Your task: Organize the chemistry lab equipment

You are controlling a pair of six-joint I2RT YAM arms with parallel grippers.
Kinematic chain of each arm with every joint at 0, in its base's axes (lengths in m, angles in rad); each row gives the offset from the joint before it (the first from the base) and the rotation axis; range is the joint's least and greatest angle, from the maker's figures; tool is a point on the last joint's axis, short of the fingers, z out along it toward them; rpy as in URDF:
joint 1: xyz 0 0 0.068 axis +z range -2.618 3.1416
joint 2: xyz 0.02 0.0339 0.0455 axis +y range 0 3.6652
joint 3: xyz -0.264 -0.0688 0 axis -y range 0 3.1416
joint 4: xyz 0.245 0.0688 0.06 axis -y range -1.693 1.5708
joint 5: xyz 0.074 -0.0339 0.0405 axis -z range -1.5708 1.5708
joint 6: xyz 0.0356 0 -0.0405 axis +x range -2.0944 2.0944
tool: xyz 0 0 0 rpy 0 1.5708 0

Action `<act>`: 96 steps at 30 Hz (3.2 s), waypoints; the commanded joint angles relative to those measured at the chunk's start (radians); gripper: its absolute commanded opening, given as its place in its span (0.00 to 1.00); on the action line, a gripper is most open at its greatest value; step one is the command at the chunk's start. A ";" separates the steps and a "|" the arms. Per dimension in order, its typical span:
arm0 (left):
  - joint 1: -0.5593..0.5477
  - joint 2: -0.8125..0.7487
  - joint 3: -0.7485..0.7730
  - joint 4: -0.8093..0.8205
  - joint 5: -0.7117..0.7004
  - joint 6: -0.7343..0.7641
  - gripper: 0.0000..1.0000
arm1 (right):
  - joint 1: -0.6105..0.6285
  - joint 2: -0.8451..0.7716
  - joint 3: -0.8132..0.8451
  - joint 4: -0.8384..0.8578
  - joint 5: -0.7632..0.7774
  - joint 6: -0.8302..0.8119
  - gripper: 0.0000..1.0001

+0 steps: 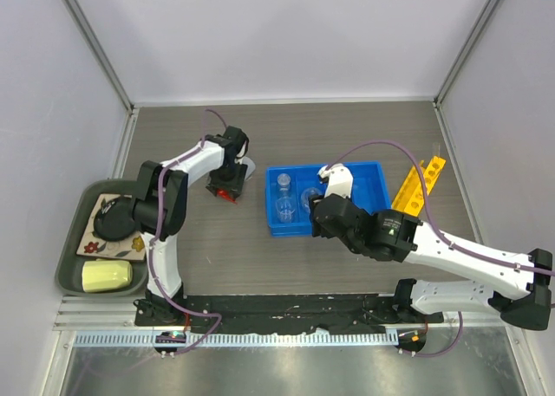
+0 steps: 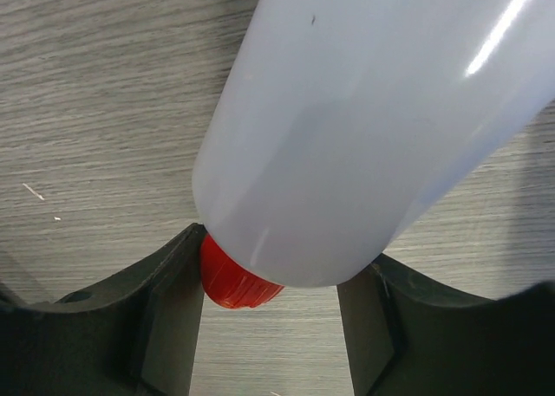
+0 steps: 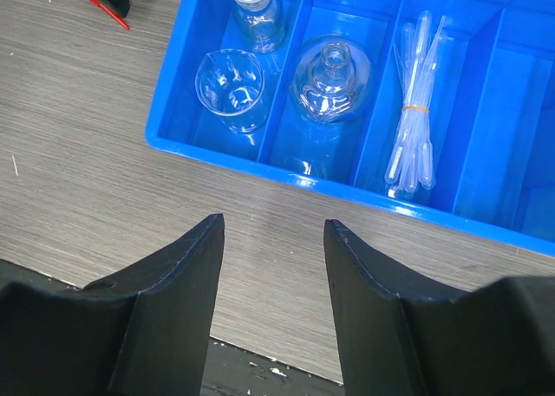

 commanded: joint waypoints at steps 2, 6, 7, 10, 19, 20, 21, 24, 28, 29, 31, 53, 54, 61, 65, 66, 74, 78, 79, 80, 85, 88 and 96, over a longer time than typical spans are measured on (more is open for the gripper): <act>0.004 -0.049 -0.049 0.028 -0.003 -0.028 0.49 | 0.012 -0.021 -0.005 0.044 0.000 0.024 0.55; 0.002 -0.085 -0.072 0.019 -0.010 -0.054 0.40 | 0.020 -0.020 0.001 0.046 0.000 0.030 0.55; 0.002 -0.095 -0.076 0.015 -0.012 -0.063 0.36 | 0.025 -0.020 0.001 0.046 0.001 0.030 0.55; 0.002 -0.116 -0.081 -0.003 -0.024 -0.086 0.30 | 0.035 -0.018 0.001 0.043 0.004 0.038 0.55; -0.039 -0.196 -0.089 -0.067 -0.073 -0.137 0.21 | 0.078 -0.018 0.009 0.026 0.030 0.067 0.55; -0.045 -0.225 -0.089 -0.072 -0.078 -0.140 0.21 | 0.081 -0.017 0.012 0.024 0.033 0.070 0.55; -0.050 -0.239 -0.089 -0.078 -0.087 -0.147 0.21 | 0.084 -0.018 0.014 0.021 0.036 0.073 0.55; -0.079 -0.297 -0.073 -0.104 -0.098 -0.158 0.21 | 0.097 -0.012 0.021 0.014 0.044 0.078 0.55; -0.105 -0.368 -0.029 -0.161 -0.127 -0.170 0.21 | 0.114 -0.005 0.037 -0.003 0.066 0.085 0.55; -0.107 -0.381 -0.020 -0.172 -0.130 -0.172 0.21 | 0.118 -0.005 0.046 -0.006 0.072 0.087 0.55; -0.115 -0.424 0.011 -0.199 -0.141 -0.180 0.21 | 0.123 -0.005 0.052 -0.020 0.090 0.095 0.55; -0.412 -0.414 0.117 0.385 0.412 -0.715 0.20 | 0.127 -0.129 0.328 -0.408 0.285 0.205 0.55; -0.424 -0.400 0.114 0.473 0.425 -0.773 0.20 | 0.127 -0.130 0.334 -0.416 0.290 0.207 0.55; -0.498 -0.283 0.034 0.929 0.455 -1.015 0.22 | 0.127 -0.164 0.359 -0.448 0.293 0.216 0.54; -0.530 -0.211 0.022 1.119 0.441 -1.100 0.22 | 0.127 -0.170 0.389 -0.471 0.305 0.204 0.55; -0.536 -0.199 0.025 1.140 0.432 -1.111 0.22 | 0.127 -0.166 0.399 -0.477 0.306 0.202 0.54; -0.585 -0.095 -0.010 1.330 0.297 -1.215 0.22 | 0.127 -0.166 0.454 -0.511 0.320 0.187 0.54; -0.607 -0.084 -0.053 1.367 0.212 -1.275 0.22 | 0.127 -0.179 0.437 -0.516 0.323 0.191 0.55; -0.613 -0.084 -0.061 1.371 0.177 -1.284 0.22 | 0.129 -0.181 0.431 -0.517 0.325 0.193 0.55; -0.624 -0.084 -0.076 1.379 0.163 -1.295 0.22 | 0.127 -0.184 0.429 -0.520 0.326 0.194 0.55; -0.673 -0.084 -0.104 1.407 0.090 -1.344 0.22 | 0.127 -0.189 0.420 -0.522 0.320 0.197 0.55; -0.700 -0.076 -0.133 1.474 0.044 -1.384 0.23 | 0.127 -0.192 0.419 -0.517 0.314 0.199 0.55; -0.739 -0.007 -0.153 1.577 0.004 -1.529 0.22 | 0.129 -0.207 0.414 -0.516 0.311 0.193 0.55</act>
